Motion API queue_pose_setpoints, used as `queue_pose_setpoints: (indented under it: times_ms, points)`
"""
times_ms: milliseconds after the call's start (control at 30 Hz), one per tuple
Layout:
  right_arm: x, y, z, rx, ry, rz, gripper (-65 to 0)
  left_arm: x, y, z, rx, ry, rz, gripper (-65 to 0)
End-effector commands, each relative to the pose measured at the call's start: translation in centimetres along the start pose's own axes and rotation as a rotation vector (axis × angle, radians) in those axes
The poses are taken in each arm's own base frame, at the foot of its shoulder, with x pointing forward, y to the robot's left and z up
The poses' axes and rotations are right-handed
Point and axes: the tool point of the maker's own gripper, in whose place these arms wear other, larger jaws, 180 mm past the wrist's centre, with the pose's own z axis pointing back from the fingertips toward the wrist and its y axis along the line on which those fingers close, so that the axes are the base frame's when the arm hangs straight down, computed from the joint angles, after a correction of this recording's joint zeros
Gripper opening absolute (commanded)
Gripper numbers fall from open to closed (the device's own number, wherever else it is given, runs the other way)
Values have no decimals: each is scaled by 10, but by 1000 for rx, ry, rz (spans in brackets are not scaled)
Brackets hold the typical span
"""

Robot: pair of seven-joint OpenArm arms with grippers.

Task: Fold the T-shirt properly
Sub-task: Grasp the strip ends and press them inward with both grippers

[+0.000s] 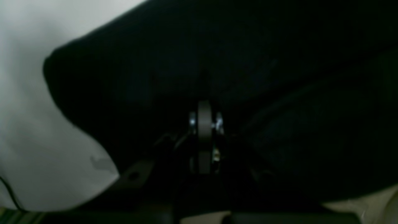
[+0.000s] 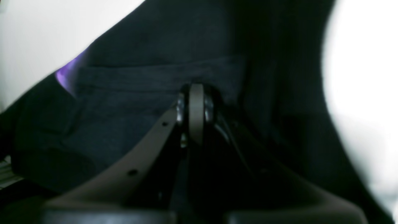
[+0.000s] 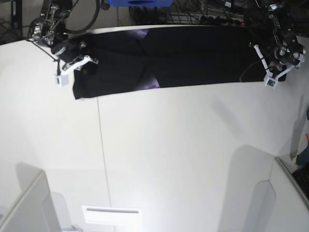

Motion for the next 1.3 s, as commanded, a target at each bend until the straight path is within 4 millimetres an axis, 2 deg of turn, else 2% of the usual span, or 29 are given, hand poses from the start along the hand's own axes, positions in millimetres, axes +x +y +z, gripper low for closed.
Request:
queue_pose_setpoints:
  times_ms: [0,133,300,433,600,733,833,1067,1167,1267]
  points:
    - [17,-6,1,-15,-31,24,-650,-10,-10,-12,-29,47,10,-650]
    - [35,-28,-6,-57,-55,-53,-650,38,-2,-9,-4,-64,86,-650]
    - [66,-45,-13,-74,-92,-83,-650,103,-21,-6,-21,-151,57,-650]
    - [71,-44,-17,-67,-96,-89,-650,130,-36,-3,-44,-191,47,-650]
    - [73,-44,-17,-69,-101,-85,-650,130,-31,7,-21,-182,38,-650]
    - [79,-54,-16,-141,-106,-27,-650,132,-29,17,2,-207,25,-650]
    - [81,-61,-17,-196,-96,14,-650,130,-19,25,31,-224,37,-650]
    - [92,-60,-17,-202,-113,31,-650,125,-1,42,83,-247,65,-650]
    - [106,-52,-9,-199,-152,67,-650,120,22,62,139,-249,95,-650]
    - [117,-43,-3,-195,-182,102,-650,124,37,86,173,-319,117,-650]
